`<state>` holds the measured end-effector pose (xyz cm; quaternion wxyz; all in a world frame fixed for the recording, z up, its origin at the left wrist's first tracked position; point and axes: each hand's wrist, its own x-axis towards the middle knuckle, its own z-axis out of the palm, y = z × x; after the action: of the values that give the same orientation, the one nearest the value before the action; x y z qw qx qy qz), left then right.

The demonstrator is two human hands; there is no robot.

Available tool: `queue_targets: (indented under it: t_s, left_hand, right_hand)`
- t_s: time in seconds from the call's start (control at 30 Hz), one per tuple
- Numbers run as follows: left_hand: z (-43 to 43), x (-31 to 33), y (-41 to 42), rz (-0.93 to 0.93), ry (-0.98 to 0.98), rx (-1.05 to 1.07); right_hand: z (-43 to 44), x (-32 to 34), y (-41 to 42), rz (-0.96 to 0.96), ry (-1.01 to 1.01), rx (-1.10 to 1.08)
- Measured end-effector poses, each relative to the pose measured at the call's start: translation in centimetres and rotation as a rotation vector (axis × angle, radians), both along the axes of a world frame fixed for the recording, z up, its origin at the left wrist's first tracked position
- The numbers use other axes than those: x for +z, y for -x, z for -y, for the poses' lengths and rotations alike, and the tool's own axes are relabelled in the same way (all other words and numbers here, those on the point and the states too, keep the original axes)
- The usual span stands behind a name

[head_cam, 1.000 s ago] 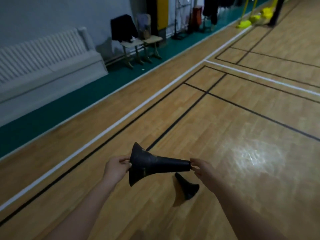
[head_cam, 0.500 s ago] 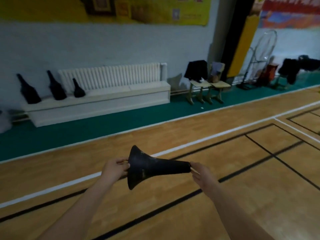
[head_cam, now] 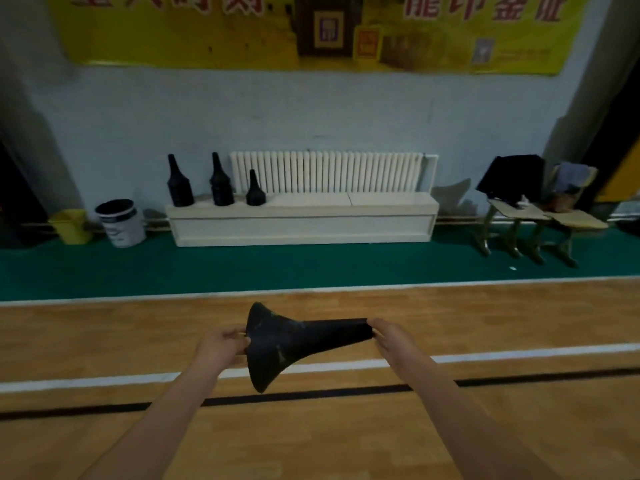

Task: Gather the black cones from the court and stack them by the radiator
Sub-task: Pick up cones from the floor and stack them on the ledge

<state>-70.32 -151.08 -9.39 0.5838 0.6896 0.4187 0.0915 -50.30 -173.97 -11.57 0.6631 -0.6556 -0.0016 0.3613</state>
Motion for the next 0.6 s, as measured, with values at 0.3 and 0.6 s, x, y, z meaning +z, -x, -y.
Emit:
queue_targets:
  t_s: [0.3,0.6]
  left_hand:
    - [-8.0,3.0,-8.8,0.038,-0.075,0.124]
    - [-18.8,1.6,-15.9,0.125,0.015,0.267]
  right_hand:
    - [-10.8,3.4,-13.5,0.013,-0.147,0.121]
    - [-23.6,4.0,-22.1,0.027,-0.182,0.177]
